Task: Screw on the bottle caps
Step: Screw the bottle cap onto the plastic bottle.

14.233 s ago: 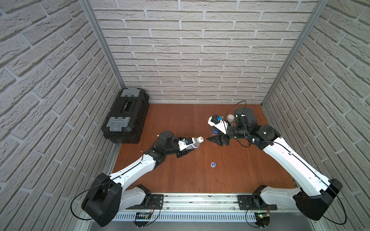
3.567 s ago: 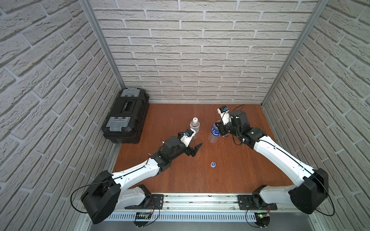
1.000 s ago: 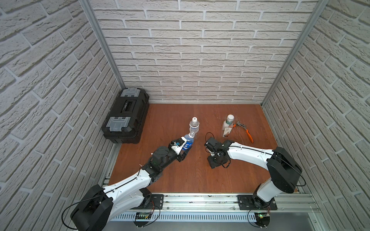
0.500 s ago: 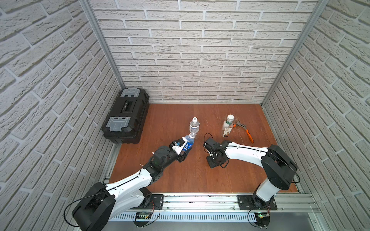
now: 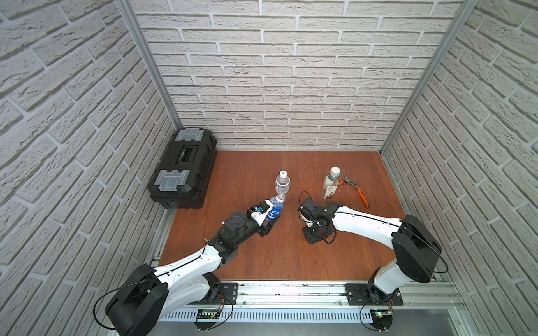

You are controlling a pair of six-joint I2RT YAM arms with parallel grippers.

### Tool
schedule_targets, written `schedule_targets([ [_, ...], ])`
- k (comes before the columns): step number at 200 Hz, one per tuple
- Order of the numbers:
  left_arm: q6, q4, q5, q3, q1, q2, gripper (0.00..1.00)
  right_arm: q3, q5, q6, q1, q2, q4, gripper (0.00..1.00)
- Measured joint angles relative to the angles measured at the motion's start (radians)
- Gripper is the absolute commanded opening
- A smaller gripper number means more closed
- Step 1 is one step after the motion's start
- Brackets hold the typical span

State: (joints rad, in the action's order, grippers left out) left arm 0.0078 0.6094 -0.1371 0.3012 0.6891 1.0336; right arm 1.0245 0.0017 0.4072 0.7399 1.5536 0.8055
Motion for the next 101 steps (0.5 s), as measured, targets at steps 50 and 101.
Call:
schedule_targets([
  [50,0.000,0.020,-0.077,0.001,0.000,0.021,0.61,0.252,-0.163,-0.164,-0.080,-0.195,0.151,0.27],
  [101,0.000,0.026,-0.146,0.023,0.000,0.026,0.61,0.606,-0.342,-0.315,-0.148,-0.151,0.306,0.26],
])
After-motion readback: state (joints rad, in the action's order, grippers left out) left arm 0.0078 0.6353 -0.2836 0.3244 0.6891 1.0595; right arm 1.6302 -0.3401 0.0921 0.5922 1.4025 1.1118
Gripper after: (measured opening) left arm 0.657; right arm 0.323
